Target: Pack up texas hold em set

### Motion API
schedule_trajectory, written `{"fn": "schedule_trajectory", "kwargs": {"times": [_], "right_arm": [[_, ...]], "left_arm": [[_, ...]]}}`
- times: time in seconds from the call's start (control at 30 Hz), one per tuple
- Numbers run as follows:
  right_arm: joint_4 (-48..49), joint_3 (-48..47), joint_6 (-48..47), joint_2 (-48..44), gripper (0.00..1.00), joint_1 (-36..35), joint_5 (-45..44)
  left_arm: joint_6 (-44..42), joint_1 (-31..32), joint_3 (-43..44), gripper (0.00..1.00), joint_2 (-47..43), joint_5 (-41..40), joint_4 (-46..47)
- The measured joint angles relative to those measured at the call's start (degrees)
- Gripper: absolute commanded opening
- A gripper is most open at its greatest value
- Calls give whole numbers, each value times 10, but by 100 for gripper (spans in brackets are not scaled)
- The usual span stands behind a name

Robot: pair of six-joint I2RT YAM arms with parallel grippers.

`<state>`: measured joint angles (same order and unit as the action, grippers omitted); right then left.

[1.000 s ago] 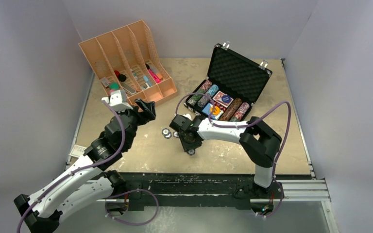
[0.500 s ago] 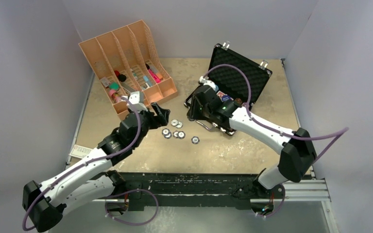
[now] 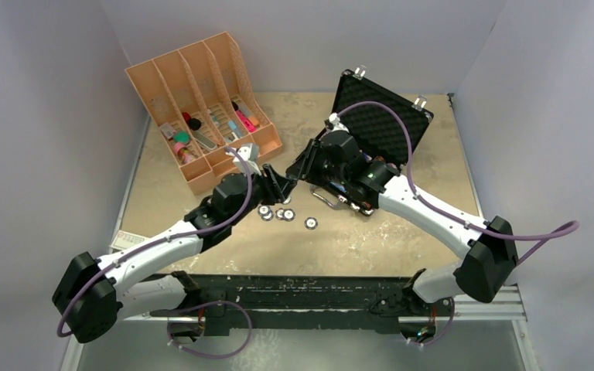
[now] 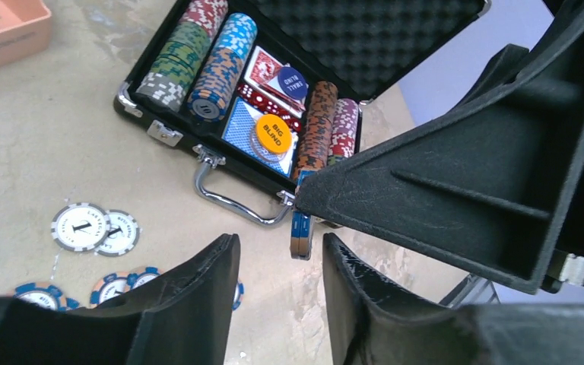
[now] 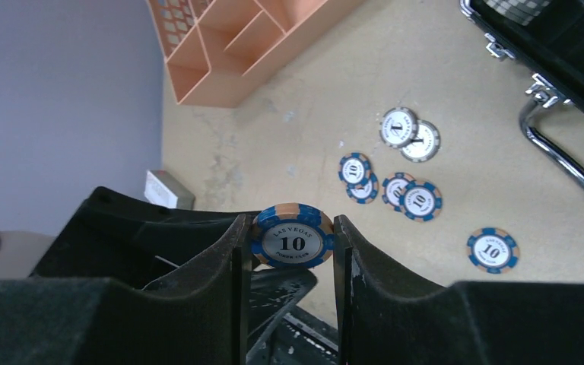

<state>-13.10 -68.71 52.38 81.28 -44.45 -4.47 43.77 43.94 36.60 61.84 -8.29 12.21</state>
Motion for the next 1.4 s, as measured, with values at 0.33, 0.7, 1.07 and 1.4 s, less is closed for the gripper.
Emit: {"fn": "schedule_trajectory", "kwargs": {"times": [0.33,0.7,1.07,1.4], "right_arm": [[19,4,5,-2,34,13,50],[31,-1,-167,-10,69,85,201],[119,32,-388,-149,67,118,454],[130,44,-469,-169,37,117,557]], "left_arm": [[22,0,-21,0,8,15,72],[-13,0,-21,0,-20,62,69],[-115,0,73,0,-81,226,-25],[-159,0,108,0,-92,316,-63]]}}
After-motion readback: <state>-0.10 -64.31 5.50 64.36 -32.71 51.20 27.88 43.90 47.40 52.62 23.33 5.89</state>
